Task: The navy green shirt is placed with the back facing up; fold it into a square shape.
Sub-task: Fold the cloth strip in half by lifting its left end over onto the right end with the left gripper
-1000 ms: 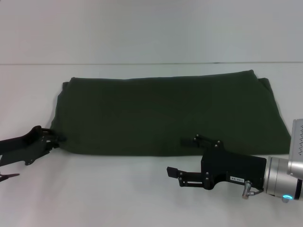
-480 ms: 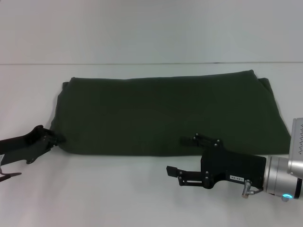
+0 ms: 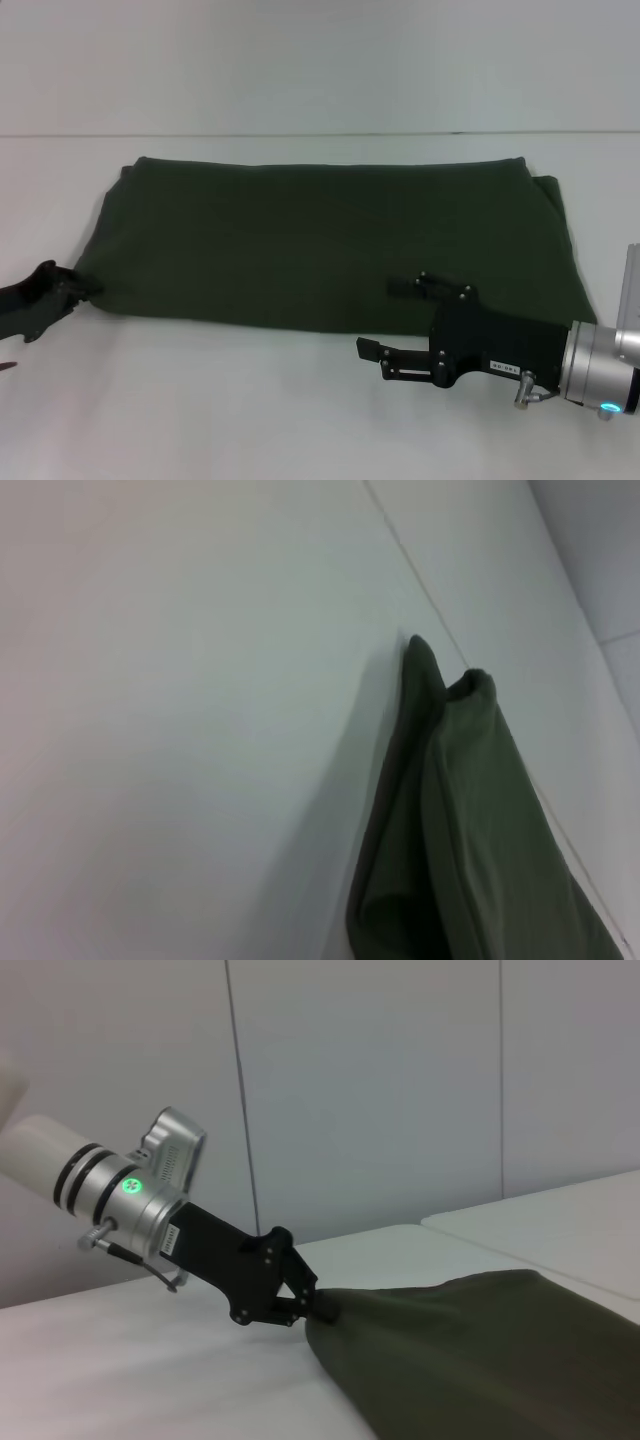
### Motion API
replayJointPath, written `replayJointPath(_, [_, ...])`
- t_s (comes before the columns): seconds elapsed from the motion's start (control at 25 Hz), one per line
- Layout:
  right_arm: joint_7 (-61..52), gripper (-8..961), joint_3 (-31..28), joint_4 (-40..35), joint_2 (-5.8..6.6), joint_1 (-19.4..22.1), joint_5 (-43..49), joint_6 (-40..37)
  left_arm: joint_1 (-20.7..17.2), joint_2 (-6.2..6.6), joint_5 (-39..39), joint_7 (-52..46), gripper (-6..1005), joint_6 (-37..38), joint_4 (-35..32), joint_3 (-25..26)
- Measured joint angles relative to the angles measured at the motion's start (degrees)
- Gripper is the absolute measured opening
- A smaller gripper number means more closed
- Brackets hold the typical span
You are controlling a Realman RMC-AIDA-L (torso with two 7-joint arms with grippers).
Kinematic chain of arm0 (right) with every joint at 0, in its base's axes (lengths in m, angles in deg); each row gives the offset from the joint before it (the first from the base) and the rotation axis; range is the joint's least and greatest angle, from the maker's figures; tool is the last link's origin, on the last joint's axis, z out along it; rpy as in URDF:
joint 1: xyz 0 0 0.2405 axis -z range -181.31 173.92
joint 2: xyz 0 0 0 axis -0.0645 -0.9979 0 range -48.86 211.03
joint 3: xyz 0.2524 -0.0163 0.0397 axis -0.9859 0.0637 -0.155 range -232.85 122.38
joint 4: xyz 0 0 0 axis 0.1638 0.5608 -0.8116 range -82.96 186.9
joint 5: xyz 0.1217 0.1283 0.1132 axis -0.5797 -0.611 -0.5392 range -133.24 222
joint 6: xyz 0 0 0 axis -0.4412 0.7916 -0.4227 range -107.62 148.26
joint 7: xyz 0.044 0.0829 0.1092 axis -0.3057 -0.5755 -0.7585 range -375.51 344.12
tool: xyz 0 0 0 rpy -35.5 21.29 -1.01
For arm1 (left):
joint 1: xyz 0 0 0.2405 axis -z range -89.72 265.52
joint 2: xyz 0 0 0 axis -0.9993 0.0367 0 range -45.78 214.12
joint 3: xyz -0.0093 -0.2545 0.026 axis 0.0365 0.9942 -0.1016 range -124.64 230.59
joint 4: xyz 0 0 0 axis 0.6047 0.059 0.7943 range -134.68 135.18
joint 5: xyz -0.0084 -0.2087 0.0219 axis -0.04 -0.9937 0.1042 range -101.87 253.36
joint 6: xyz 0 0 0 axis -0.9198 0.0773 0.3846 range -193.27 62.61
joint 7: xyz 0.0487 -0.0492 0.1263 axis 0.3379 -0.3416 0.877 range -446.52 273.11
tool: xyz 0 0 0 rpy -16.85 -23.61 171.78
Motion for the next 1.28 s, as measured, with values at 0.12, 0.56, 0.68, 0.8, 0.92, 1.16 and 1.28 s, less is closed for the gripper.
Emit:
replayJointPath(0.12, [-0.01,922,-0.22,0.00,0.00,-0.09,0.00,0.00,-0.16,0.24,0.00,0.06,34,0.00,-0.42,0.45])
replayJointPath(0.56, [-0.05,921,-0.98,0.29,0.00,0.26,-0.71,-0.41,-3.52,1.85,0.79,0.12,34,0.60,-5.71,5.50])
replayJointPath(0.68, [-0.05,920,-0.98,0.39,0.00,0.57,-0.73,-0.42,-4.69,1.94,0.77,0.12,34,0.67,-6.77,7.03])
replayJointPath(0.8, [-0.05,920,-1.06,0.42,0.01,1.00,-0.73,-0.43,-5.10,1.95,0.48,0.17,33,0.95,-7.02,7.57])
replayJointPath(0.92, [-0.05,919,-2.08,0.44,0.06,1.57,-0.73,-0.52,-4.89,2.01,-0.03,0.42,33,2.41,-6.99,7.60])
replayJointPath(1.16, [-0.05,919,-6.57,0.28,0.26,4.28,-0.71,-0.89,-2.87,1.98,-4.78,0.84,33,8.21,-6.48,7.02])
replayJointPath(1.28, [-0.05,918,-8.88,0.10,0.40,6.23,-0.70,-0.91,-0.91,1.62,-8.18,1.46,33,11.91,-5.28,6.74])
